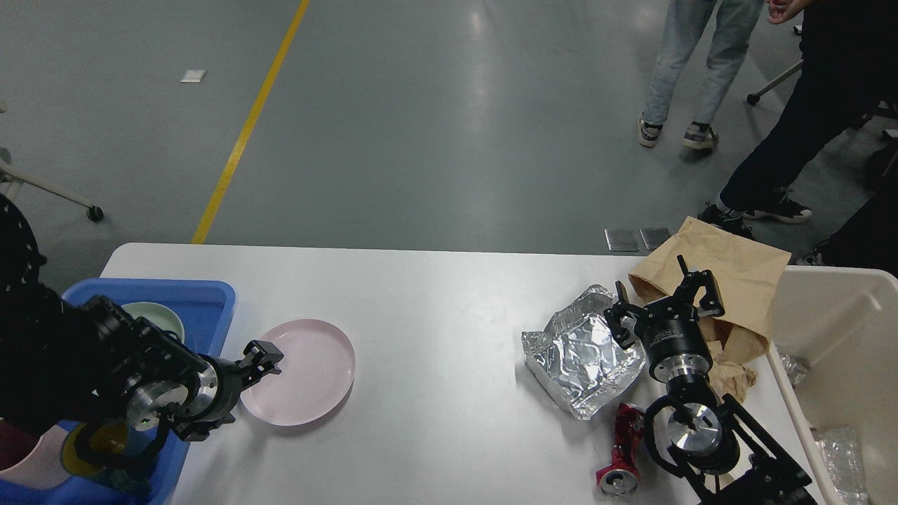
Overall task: Tidy desktop
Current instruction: 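Lower the left gripper and grip the rim of the pink plate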
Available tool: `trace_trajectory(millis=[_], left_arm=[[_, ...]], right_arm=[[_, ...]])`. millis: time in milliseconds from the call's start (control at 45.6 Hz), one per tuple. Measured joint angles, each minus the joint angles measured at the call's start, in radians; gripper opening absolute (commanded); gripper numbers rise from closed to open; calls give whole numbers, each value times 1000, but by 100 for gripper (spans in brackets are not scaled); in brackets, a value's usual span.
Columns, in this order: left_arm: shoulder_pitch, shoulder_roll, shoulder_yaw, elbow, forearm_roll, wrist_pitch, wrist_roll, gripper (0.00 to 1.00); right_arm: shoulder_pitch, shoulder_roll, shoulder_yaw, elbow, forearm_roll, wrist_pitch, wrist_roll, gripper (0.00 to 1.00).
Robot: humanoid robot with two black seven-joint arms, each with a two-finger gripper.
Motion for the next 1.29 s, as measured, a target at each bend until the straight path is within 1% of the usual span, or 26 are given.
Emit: trace_trajectory(millis=[66, 153, 241, 351, 504, 570, 592, 635, 745, 811, 876, 1183, 1293], left_arm=[[49, 4, -26, 39, 3, 5, 1, 95], [76, 7, -36, 69, 6, 9, 1, 95], [98, 9, -41, 91, 17, 10, 1, 92], [110, 9, -45, 107, 30, 5, 1, 87], [114, 16, -53, 123, 33, -6, 1, 71], [126, 16, -63, 137, 33, -27, 0, 61], [136, 15, -67, 144, 33, -48, 0, 58], [145, 15, -71, 150, 33, -73, -1, 53], [153, 16, -75, 170, 33, -160, -2, 46], [155, 18, -75, 183, 33, -200, -2, 45], [156, 18, -73, 190, 32, -215, -3, 44], [158, 23, -67, 199, 19, -220, -4, 43], [176, 24, -65, 200, 16, -218, -4, 43]], right_arm=[[0, 0, 0, 0, 0, 0, 0, 100], [0, 0, 0, 0, 0, 0, 0, 100], [0, 0, 0, 0, 0, 0, 0, 100], [0, 0, 0, 0, 0, 0, 0, 100], [0, 0, 0, 0, 0, 0, 0, 100], [0, 0, 0, -1, 0, 0, 0, 100], [0, 0, 0, -1, 0, 0, 0, 100], [0, 0, 0, -1, 0, 0, 0, 100], [1, 0, 0, -1, 0, 0, 0, 100], [0, 0, 0, -1, 0, 0, 0, 100], [0, 0, 0, -1, 0, 0, 0, 100], [0, 0, 0, -1, 0, 0, 0, 100], [0, 0, 0, -1, 0, 0, 0, 100]])
